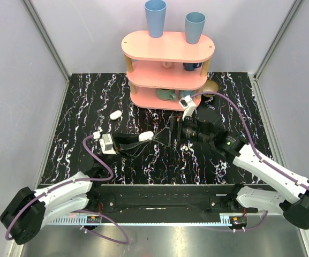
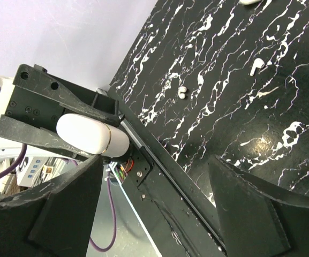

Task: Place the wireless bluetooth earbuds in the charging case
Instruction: Open the charging case, then pick up the right earbud from the center of the board.

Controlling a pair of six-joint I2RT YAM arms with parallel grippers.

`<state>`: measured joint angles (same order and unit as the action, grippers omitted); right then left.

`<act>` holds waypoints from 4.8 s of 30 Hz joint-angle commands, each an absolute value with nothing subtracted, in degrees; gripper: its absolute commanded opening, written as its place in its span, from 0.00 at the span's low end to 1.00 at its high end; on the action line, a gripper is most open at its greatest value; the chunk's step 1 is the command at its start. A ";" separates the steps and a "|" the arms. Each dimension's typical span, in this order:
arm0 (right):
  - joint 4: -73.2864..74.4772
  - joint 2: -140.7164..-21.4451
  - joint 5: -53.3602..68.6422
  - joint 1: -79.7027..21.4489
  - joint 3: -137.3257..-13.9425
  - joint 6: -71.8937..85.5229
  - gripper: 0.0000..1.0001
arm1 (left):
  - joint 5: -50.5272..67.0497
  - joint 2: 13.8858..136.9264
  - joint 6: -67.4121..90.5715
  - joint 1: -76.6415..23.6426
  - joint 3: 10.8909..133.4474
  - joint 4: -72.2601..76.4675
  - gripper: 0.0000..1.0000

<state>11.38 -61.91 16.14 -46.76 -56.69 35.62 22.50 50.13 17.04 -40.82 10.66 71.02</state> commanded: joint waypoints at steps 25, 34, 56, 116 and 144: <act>5.19 -62.40 17.32 -46.76 -57.39 38.50 0.87 | 31.64 49.57 17.75 -40.78 14.68 71.55 0.00; 5.36 -61.96 19.60 -46.76 -57.74 36.83 0.87 | 28.21 48.87 16.96 -40.78 14.41 70.66 0.00; 4.58 -61.61 20.21 -46.93 -57.22 36.12 0.86 | 32.16 48.87 19.34 -40.87 16.70 68.21 0.00; 26.71 -57.48 4.04 -30.51 -53.09 28.75 0.76 | 20.57 24.61 7.04 -40.78 17.23 29.63 0.00; 23.11 -87.26 -9.92 -28.21 -63.01 30.93 0.75 | 21.53 22.85 6.06 -40.78 17.58 26.54 0.00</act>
